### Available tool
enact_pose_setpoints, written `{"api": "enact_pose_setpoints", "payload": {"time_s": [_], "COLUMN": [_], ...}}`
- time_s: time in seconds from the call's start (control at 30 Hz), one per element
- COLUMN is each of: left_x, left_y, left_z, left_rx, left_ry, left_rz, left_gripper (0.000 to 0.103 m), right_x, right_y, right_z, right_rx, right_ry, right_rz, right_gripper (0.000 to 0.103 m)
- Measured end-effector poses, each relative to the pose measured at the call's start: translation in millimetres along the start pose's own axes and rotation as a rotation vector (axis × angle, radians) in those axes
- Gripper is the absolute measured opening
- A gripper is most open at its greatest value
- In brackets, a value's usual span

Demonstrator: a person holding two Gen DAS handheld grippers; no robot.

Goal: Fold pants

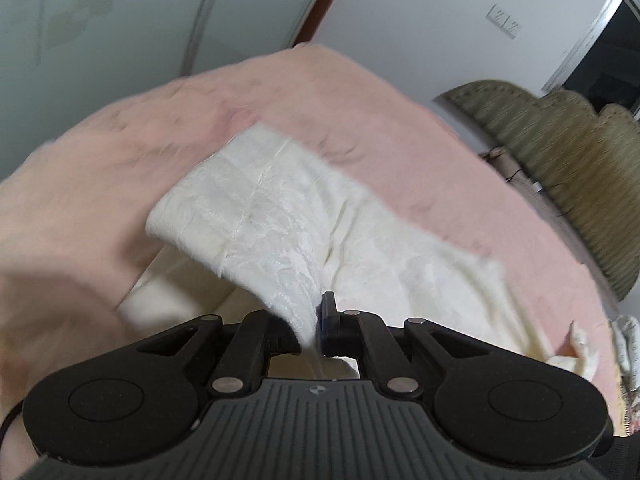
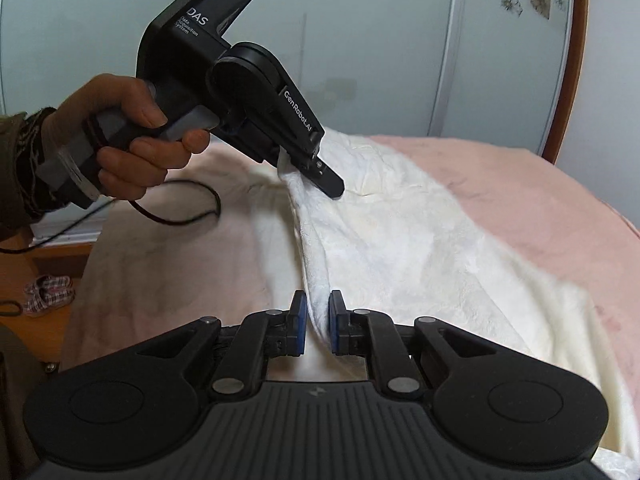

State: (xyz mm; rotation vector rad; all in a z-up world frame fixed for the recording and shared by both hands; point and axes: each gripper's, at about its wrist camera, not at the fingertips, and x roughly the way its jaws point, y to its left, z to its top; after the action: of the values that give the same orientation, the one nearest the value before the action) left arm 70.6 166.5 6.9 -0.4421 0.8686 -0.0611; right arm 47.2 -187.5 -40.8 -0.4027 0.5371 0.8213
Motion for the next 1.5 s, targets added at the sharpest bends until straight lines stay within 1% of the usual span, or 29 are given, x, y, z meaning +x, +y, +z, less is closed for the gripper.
{"api": "enact_pose_setpoints", "payload": {"time_s": [0.07, 0.2, 0.3, 0.37, 0.4, 0.43, 0.47, 0.53, 0.57, 0.6, 0.63, 0.67, 0.7, 0.77, 0.8, 0.83, 0.9, 0.97, 1.0, 1.03, 1.1, 1.17, 1.2, 1.23, 1.3, 1.33, 1.4, 1.47, 1.5], "left_x": [3.8, 3.2, -2.9, -7.2, -8.8, -11.0, -14.5, -23.8, -25.6, -26.5, -28.1, -32.3, -38.4, -51.7, -58.3, -62.4, -63.2, -55.7, -49.4, -41.7, -25.9, -12.6, -8.1, -3.8, 2.5, 5.5, 11.5, 18.7, 22.6], "left_y": [3.9, -8.2, -17.4, -20.5, -21.5, -21.7, -23.5, -25.4, -25.5, -25.3, -24.8, -24.2, -23.8, -30.0, -37.3, -48.0, -76.4, -109.7, -127.4, -144.9, -180.3, -211.7, -227.5, -240.9, -259.4, -266.1, -275.5, -280.6, -282.1], "left_z": [-7.1, -18.6, -24.7, -29.7, -32.6, -35.1, -37.9, -41.3, -42.4, -43.2, -43.7, -44.0, -44.0, -42.3, -41.5, -40.5, -38.4, -40.8, -45.0, -51.0, -67.7, -90.2, -103.1, -115.2, -137.5, -147.5, -162.5, -171.9, -175.5], "left_rx": [0.002, 0.104, 0.162, 0.195, 0.226, 0.251, 0.267, 0.295, 0.312, 0.325, 0.327, 0.319, 0.302, 0.286, 0.303, 0.338, 0.431, 0.528, 0.579, 0.627, 0.724, 0.834, 0.895, 0.957, 1.068, 1.112, 1.173, 1.205, 1.221], "left_ry": [0.003, -0.053, -0.082, -0.1, -0.109, -0.117, -0.126, -0.153, -0.156, -0.148, -0.14, -0.138, -0.14, -0.163, -0.191, -0.215, -0.237, -0.224, -0.213, -0.193, -0.142, -0.104, -0.09, -0.085, -0.104, -0.119, -0.15, -0.15, -0.146], "left_rz": [0.029, 0.093, 0.129, 0.154, 0.171, 0.191, 0.211, 0.245, 0.262, 0.283, 0.303, 0.31, 0.311, 0.338, 0.343, 0.341, 0.31, 0.209, 0.141, 0.079, -0.029, -0.127, -0.162, -0.196, -0.24, -0.248, -0.267, -0.274, -0.275], "left_gripper": [0.01, 0.016, 0.017, 0.023, 0.028, 0.038, 0.043, 0.048, 0.049, 0.052, 0.054, 0.054, 0.055, 0.051, 0.051, 0.052, 0.053, 0.058, 0.067, 0.073, 0.073, 0.074, 0.074, 0.075, 0.075, 0.075, 0.074, 0.072, 0.069], "right_x": [7.7, 13.6, 10.6, 6.7, -2.5, -12.9, -20.5, -29.3, -32.4, -31.8, -25.5, -21.5, -25.5, -49.2, -65.5, -82.0, -109.5, -132.9, -142.6, -153.3, -173.3, -186.7, -190.0, -189.1, -183.2, -177.9, -167.7, -157.3, -148.8], "right_y": [4.2, 8.8, 16.5, 16.8, 14.2, 7.4, -0.9, -21.3, -32.1, -40.7, -47.2, -48.4, -44.2, -40.0, -44.4, -52.3, -73.5, -99.7, -113.0, -127.5, -149.4, -172.2, -182.0, -192.4, -215.9, -229.0, -255.8, -281.5, -293.7], "right_z": [-5.2, -13.3, -12.1, -6.8, -5.3, -2.5, -3.0, -7.5, -12.4, -18.9, -26.0, -33.0, -39.1, -44.6, -48.0, -52.7, -65.0, -83.3, -92.8, -103.6, -120.2, -129.4, -130.6, -127.5, -126.3, -124.7, -123.5, -125.7, -125.4], "right_rx": [-0.006, -0.006, 0.043, 0.043, 0.056, 0.089, 0.135, 0.236, 0.276, 0.304, 0.329, 0.332, 0.316, 0.339, 0.379, 0.429, 0.524, 0.604, 0.656, 0.721, 0.8, 0.855, 0.864, 0.857, 0.841, 0.834, 0.832, 0.863, 0.883], "right_ry": [0.017, 0.033, 0.035, 0.04, 0.037, 0.016, -0.012, -0.056, -0.06, -0.035, 0.04, 0.104, 0.107, 0.053, 0.006, -0.041, -0.093, -0.101, -0.094, -0.091, -0.12, -0.109, -0.099, -0.083, -0.046, -0.026, 0.021, 0.071, 0.098], "right_rz": [-0.017, -0.046, -0.072, -0.064, -0.054, -0.04, -0.029, -0.041, -0.069, -0.101, -0.127, -0.122, -0.112, -0.081, -0.073, -0.095, -0.2, -0.378, -0.461, -0.536, -0.639, -0.729, -0.77, -0.804, -0.85, -0.863, -0.884, -0.897, -0.898], "right_gripper": [0.011, 0.011, 0.012, 0.013, 0.014, 0.014, 0.014, 0.014, 0.014, 0.014, 0.014, 0.014, 0.014, 0.014, 0.014, 0.014, 0.014, 0.014, 0.014, 0.014, 0.014, 0.016, 0.024, 0.03, 0.063, 0.067, 0.065, 0.065, 0.065]}}
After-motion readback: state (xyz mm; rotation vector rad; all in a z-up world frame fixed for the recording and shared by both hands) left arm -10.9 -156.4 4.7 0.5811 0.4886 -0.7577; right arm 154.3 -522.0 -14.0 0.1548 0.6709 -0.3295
